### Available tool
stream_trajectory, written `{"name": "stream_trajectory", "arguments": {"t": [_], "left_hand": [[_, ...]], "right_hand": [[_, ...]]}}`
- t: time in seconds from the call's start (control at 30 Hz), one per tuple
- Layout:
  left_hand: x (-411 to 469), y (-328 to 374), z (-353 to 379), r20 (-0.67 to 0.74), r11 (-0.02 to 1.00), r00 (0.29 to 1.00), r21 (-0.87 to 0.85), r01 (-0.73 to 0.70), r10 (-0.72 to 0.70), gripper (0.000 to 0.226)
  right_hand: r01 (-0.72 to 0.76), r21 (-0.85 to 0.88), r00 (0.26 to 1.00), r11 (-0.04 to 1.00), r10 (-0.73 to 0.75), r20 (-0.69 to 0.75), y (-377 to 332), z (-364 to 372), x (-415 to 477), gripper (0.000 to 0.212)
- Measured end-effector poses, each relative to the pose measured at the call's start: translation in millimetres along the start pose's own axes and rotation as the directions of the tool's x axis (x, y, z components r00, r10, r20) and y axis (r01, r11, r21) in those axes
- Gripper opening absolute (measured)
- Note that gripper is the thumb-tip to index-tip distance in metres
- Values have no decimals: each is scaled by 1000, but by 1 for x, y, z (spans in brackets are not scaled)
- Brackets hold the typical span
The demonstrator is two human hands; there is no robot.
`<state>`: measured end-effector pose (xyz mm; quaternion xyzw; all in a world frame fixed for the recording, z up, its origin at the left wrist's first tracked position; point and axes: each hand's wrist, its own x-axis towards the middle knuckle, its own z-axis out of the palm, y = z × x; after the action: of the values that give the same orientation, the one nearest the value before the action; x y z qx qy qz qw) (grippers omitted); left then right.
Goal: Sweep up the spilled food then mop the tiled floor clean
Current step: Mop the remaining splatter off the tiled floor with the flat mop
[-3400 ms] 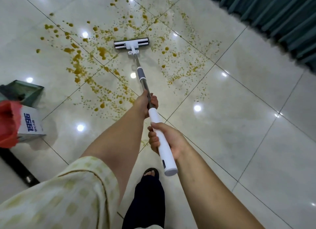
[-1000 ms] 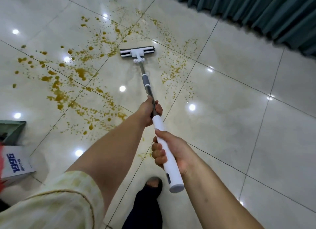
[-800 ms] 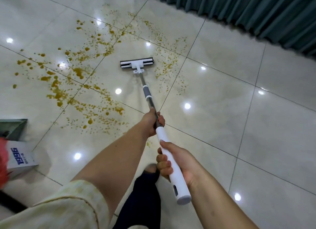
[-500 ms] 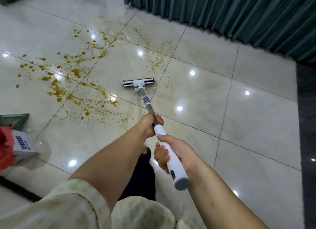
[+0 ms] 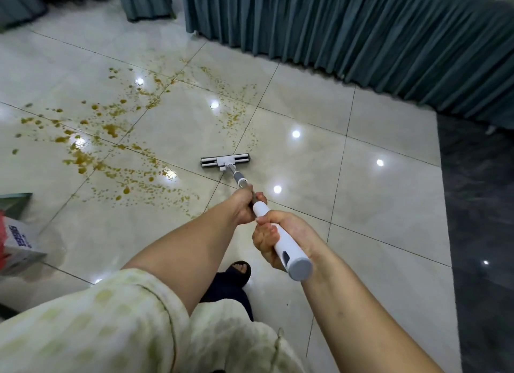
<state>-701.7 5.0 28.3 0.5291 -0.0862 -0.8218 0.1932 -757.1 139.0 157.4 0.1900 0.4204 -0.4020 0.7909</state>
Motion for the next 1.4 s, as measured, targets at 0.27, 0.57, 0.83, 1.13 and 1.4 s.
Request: {"name": "stream_trajectory", "arguments": {"t": [0.27, 0.57, 0.83, 1.13, 1.4], "left_hand": [[60, 55, 28, -44, 1000, 999, -8, -27, 27, 28], [208, 185, 92, -14, 989, 997, -125, -79, 77, 30], [320, 319, 128, -63, 984, 998, -173, -38, 27, 36], [376, 319, 140, -157, 983, 987, -183, 5, -34, 40], [336, 248, 189, -220, 973, 971, -186, -133, 90, 38]], "right_hand": [[-21, -119, 998, 993, 14, -60, -75, 19, 49, 24], [-122, -248, 988, 961, 93, -125, -264, 50, 157, 26], [-138, -352, 986, 926, 96, -134, -404, 108, 260, 23], [-144, -459, 987, 877, 97, -125, -438, 73, 288, 17], [-74, -404, 996, 912, 86, 13, -431, 8, 221, 14]]}}
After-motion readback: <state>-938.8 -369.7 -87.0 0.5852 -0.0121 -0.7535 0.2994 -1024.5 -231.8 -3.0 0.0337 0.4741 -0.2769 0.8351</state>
